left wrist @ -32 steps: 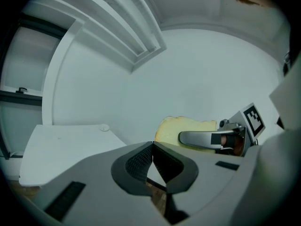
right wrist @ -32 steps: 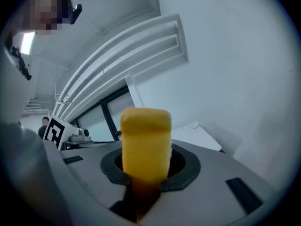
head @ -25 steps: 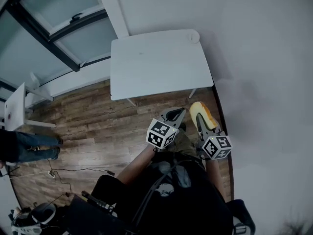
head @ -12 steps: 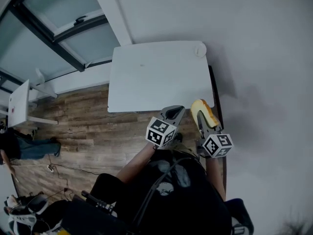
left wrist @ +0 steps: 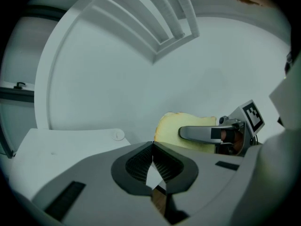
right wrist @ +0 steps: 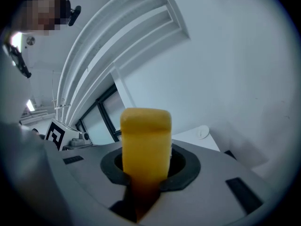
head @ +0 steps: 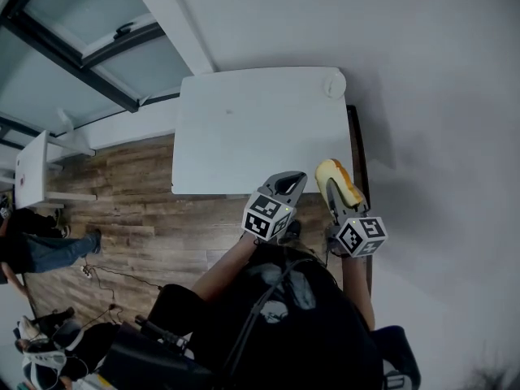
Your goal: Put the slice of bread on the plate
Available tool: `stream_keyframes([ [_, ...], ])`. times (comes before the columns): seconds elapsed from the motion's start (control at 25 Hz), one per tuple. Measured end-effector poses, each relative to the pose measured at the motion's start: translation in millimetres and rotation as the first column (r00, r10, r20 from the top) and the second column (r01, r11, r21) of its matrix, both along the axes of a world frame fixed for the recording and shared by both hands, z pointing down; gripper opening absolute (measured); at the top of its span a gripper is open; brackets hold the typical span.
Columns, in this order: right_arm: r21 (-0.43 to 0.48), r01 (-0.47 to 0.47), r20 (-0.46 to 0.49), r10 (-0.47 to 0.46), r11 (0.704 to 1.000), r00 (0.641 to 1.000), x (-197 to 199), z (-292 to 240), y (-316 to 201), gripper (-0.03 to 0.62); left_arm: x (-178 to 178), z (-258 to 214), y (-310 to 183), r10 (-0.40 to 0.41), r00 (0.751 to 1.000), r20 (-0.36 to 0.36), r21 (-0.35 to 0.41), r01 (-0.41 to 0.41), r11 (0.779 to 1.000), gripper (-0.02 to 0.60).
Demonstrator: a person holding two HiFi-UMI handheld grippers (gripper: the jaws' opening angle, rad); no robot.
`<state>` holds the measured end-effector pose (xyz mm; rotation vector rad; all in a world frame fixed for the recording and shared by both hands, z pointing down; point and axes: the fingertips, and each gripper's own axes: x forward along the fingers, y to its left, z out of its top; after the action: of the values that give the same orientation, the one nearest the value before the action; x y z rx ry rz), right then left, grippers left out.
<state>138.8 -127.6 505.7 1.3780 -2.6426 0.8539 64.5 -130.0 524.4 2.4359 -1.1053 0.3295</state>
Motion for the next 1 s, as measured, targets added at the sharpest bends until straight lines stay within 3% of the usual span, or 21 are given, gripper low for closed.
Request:
stream_keyframes([
  [0.4, -0.015, -0.023, -0.035, 0.023, 1.0, 0.999, -36.1, 13.3, -99.1, 0.097, -32.2, 17.5, -101.3, 0.055, 0.998, -0.021, -0.019, -0.055, 0.998, 0.006],
  [0.72, -0.052, -0.037, -0.087, 0.032, 0.998, 0.996, -47.9, 41.5, -135.7, 0.097, -50.4, 40.5, -147.3, 0.09, 0.996, -0.019, -0.047, -0.091, 0.995, 0.006],
  [1.0, -0.05, 0.009, -0.209, -0.019, 0.999, 0.978, -39.4, 77.1, -193.0, 0.097, -39.3, 70.7, -194.7, 0.093, 0.995, -0.023, -0.098, -0.095, 0.991, 0.006],
])
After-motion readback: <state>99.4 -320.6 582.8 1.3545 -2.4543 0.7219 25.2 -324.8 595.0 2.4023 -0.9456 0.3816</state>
